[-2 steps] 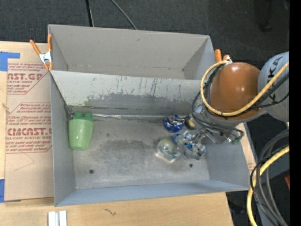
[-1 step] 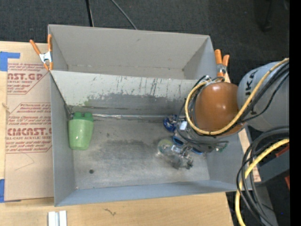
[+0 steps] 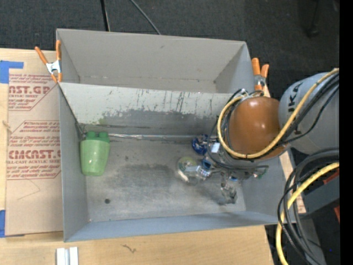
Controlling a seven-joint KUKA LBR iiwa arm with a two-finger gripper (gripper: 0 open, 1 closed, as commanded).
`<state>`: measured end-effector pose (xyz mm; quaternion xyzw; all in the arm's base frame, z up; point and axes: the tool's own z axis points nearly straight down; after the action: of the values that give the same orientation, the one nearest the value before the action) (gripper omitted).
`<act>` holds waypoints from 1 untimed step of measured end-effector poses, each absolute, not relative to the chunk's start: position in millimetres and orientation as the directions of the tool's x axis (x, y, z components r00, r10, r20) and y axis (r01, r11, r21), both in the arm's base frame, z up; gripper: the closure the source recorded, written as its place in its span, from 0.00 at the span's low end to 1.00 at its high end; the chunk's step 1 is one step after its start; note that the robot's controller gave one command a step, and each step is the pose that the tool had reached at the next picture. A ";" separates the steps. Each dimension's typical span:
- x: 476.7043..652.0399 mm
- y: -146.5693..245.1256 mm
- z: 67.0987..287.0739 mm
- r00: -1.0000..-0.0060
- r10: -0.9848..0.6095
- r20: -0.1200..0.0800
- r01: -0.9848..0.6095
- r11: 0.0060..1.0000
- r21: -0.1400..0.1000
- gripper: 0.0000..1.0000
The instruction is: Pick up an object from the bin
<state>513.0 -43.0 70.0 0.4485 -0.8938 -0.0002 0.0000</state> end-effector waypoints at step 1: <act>585.2 -92.1 83.0 -0.644 -0.765 -0.005 -0.765 0.644 -0.008 0.00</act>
Offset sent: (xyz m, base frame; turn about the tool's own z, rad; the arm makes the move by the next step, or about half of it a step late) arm 0.0685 -0.0466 0.0118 0.0520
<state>585.2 -92.1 83.0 0.4221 -0.9066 0.0025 -0.0039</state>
